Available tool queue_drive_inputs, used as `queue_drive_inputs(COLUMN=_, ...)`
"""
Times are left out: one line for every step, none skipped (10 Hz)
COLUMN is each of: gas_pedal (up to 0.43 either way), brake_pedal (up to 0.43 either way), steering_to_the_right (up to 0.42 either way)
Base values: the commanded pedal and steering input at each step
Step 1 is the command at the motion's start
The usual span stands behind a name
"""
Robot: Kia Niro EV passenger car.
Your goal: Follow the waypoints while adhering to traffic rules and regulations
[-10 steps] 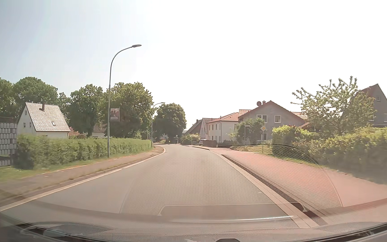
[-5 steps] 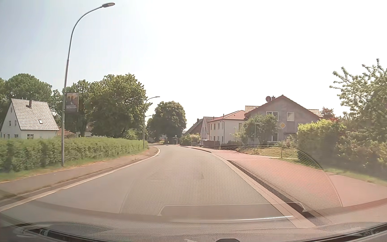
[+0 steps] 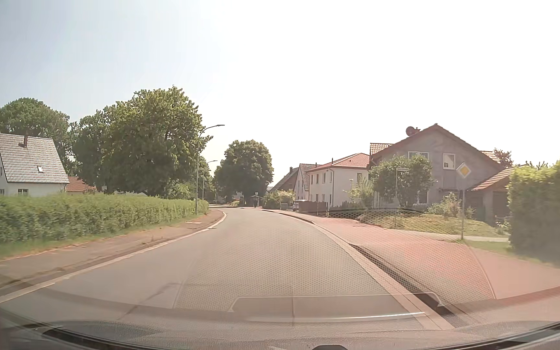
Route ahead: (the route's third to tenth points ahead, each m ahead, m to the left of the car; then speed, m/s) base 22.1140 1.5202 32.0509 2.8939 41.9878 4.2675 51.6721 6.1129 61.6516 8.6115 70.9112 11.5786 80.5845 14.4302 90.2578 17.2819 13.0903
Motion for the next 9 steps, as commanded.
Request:
queue_drive_inputs(gas_pedal=0.13, brake_pedal=0.0, steering_to_the_right=-0.015)
queue_drive_inputs(gas_pedal=0.13, brake_pedal=0.0, steering_to_the_right=-0.015)
queue_drive_inputs(gas_pedal=0.13, brake_pedal=0.0, steering_to_the_right=-0.015)
queue_drive_inputs(gas_pedal=0.138, brake_pedal=0.0, steering_to_the_right=-0.016)
queue_drive_inputs(gas_pedal=0.138, brake_pedal=0.0, steering_to_the_right=-0.016)
queue_drive_inputs(gas_pedal=0.138, brake_pedal=0.0, steering_to_the_right=-0.017)
queue_drive_inputs(gas_pedal=0.138, brake_pedal=0.0, steering_to_the_right=-0.017)
queue_drive_inputs(gas_pedal=0.138, brake_pedal=0.0, steering_to_the_right=-0.017)
queue_drive_inputs(gas_pedal=0.138, brake_pedal=0.0, steering_to_the_right=-0.017)
